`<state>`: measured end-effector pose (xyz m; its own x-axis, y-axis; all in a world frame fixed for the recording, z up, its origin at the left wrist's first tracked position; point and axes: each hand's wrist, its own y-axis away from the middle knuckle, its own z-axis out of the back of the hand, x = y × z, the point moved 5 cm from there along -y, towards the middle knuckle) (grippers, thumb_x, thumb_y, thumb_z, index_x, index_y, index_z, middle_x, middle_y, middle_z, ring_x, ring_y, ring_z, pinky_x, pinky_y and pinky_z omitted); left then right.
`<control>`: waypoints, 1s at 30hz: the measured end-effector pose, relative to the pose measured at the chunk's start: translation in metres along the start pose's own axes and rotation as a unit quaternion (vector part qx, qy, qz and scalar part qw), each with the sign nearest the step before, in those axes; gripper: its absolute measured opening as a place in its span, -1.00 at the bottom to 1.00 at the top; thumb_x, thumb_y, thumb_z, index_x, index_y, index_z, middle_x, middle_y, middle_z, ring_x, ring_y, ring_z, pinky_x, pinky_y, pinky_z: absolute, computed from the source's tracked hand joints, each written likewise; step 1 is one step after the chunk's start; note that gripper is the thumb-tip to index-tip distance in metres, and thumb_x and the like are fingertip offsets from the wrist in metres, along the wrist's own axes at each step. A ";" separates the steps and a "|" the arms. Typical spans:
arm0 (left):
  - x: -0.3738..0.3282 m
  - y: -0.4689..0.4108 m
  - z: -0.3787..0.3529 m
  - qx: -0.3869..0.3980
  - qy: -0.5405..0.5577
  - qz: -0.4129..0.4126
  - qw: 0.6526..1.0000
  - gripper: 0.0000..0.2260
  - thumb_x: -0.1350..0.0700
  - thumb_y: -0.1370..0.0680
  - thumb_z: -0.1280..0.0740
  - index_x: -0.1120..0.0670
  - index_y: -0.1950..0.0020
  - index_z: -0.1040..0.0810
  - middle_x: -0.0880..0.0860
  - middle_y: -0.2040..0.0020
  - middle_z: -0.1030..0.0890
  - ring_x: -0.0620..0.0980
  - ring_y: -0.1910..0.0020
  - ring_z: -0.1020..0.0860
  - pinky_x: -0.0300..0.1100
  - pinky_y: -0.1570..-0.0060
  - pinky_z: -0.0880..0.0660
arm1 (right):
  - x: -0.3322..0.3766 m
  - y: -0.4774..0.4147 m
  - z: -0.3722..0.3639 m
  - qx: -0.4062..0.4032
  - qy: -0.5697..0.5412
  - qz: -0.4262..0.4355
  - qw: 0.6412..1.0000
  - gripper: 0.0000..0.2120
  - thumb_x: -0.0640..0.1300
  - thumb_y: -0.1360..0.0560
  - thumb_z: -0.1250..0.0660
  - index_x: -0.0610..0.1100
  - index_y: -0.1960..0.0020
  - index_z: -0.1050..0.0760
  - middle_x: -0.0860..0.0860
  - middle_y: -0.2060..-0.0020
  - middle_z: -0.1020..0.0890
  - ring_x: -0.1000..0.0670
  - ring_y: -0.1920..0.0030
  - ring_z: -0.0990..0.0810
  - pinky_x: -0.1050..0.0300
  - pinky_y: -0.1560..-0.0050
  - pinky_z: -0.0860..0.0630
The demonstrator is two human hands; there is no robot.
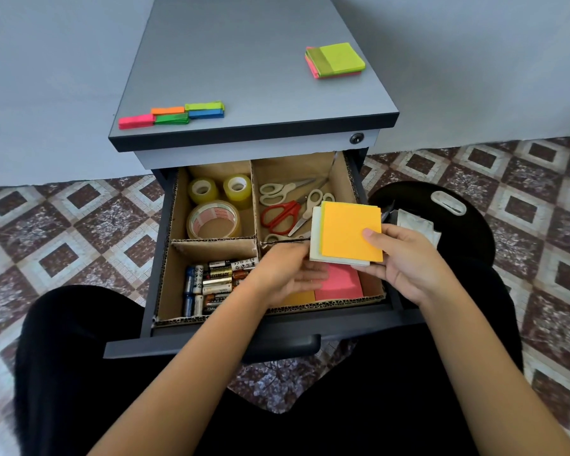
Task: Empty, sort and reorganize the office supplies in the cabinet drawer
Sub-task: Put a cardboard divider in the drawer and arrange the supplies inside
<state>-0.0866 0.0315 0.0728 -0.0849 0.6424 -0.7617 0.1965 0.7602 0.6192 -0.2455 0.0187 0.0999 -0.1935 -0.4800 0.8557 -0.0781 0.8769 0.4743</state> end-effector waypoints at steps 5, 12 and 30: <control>-0.010 0.023 0.011 0.044 0.145 -0.048 0.987 -0.77 0.05 -0.63 -0.14 0.16 -0.07 -0.51 0.13 0.03 -0.63 0.01 0.12 -0.65 -0.14 0.16 -0.63 | -0.004 0.003 -0.013 0.034 0.011 -0.008 0.999 -0.90 -0.27 -0.56 -0.22 -0.19 0.02 -0.51 -0.11 0.07 -0.63 -0.05 0.09 -0.63 0.11 0.24 -0.65; -0.002 0.036 0.032 -0.002 0.103 -0.093 0.990 -0.91 0.26 -0.55 -0.27 0.18 -0.03 -0.52 0.11 0.11 -0.63 -0.04 0.20 -0.65 -0.27 0.34 -0.60 | -0.011 0.001 -0.026 0.017 0.167 0.047 0.985 -0.84 -0.19 -0.54 -0.30 -0.14 0.17 -0.62 -0.33 0.06 -0.60 -0.12 0.10 -0.56 -0.28 -0.08 -0.50; 0.004 0.047 0.062 -0.047 0.082 -0.119 0.988 -0.88 0.25 -0.55 -0.27 0.18 -0.07 -0.54 0.08 0.15 -0.66 -0.03 0.21 -0.65 -0.24 0.28 -0.61 | -0.018 -0.001 -0.037 0.014 0.154 0.031 0.987 -0.97 -0.29 -0.51 -0.32 -0.24 0.08 -0.53 -0.11 0.24 -0.59 0.00 0.29 -0.57 0.19 0.35 -0.56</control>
<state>-0.0169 0.0642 0.0870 -0.2768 0.4463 -0.8510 0.0620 0.8920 0.4477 -0.2053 0.0258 0.0921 0.1083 -0.4063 0.9073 -0.1039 0.9030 0.4168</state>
